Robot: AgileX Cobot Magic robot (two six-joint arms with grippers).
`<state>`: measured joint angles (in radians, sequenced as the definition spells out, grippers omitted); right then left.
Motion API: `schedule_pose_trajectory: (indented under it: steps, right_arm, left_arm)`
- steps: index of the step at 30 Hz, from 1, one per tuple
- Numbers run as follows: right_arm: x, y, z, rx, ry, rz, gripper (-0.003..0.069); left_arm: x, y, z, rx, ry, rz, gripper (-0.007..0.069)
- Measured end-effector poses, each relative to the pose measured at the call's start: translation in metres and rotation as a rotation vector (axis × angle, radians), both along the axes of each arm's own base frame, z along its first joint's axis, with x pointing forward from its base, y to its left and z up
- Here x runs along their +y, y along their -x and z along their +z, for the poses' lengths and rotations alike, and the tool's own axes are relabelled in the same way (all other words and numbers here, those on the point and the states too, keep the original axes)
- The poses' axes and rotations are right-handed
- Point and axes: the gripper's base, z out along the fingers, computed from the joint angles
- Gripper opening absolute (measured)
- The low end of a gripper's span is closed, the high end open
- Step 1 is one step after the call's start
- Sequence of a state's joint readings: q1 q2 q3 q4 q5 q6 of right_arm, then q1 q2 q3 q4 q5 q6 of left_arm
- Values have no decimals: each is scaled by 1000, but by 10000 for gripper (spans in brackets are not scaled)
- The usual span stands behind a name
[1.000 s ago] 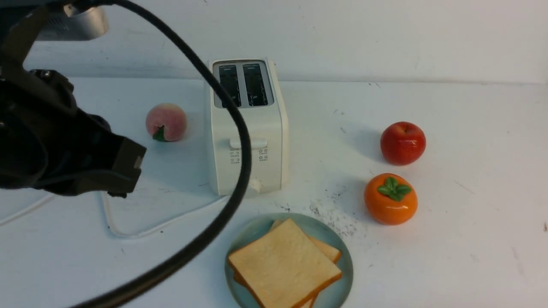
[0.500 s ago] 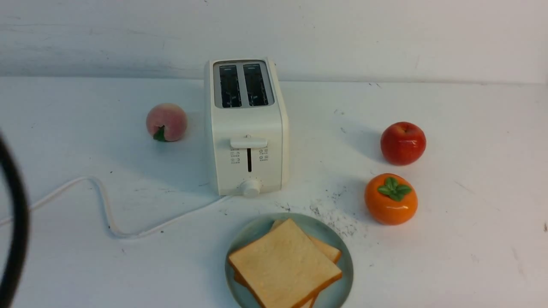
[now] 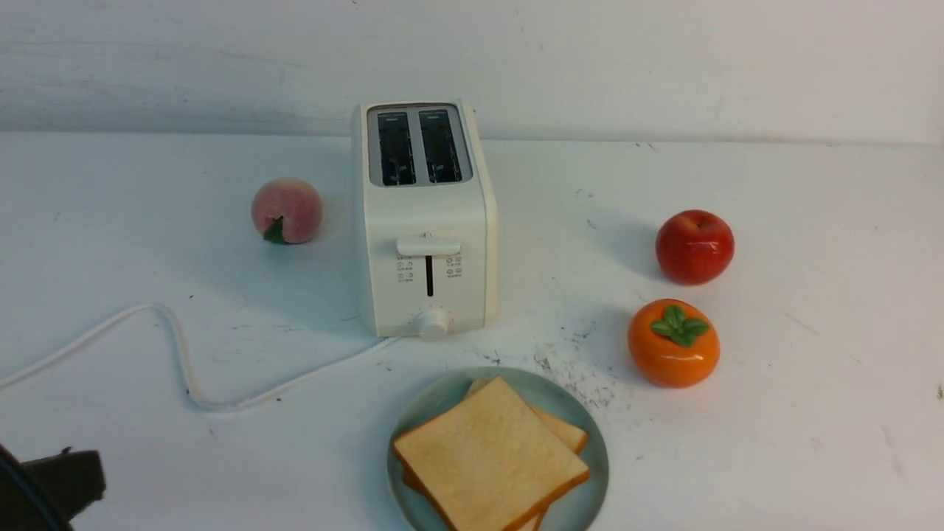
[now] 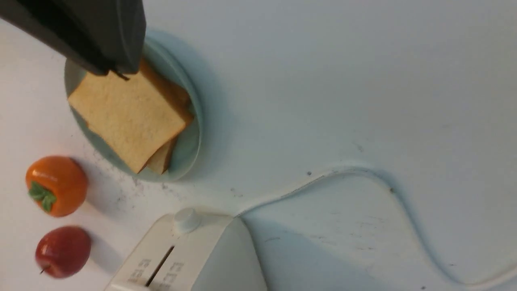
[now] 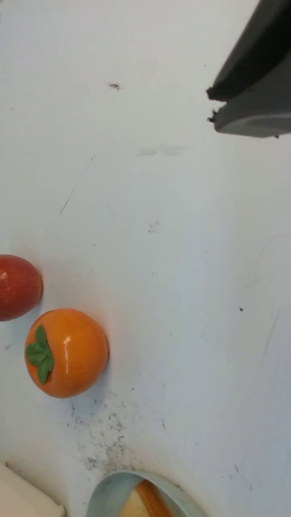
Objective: Take toasted bread from bread machine on white table place on plate.
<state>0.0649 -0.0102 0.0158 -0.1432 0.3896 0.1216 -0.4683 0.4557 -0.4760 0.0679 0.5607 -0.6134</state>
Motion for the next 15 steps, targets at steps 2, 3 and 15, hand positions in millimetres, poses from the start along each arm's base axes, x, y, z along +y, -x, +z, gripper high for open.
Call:
schedule_pose_trajectory:
  steps: [2, 3, 15]
  right_arm:
    - [0, 0, 0, 0, 1, 0, 62]
    - [0, 0, 0, 0, 1, 0, 63]
    - [0, 0, 0, 1, 15, 4, 68]
  left_arm:
    - [-4, -6, -6, -65, 45, -4, 4]
    - [-6, -9, -8, -91, 60, -8, 4]
    - [-8, -12, -22, -111, 77, -13, 17]
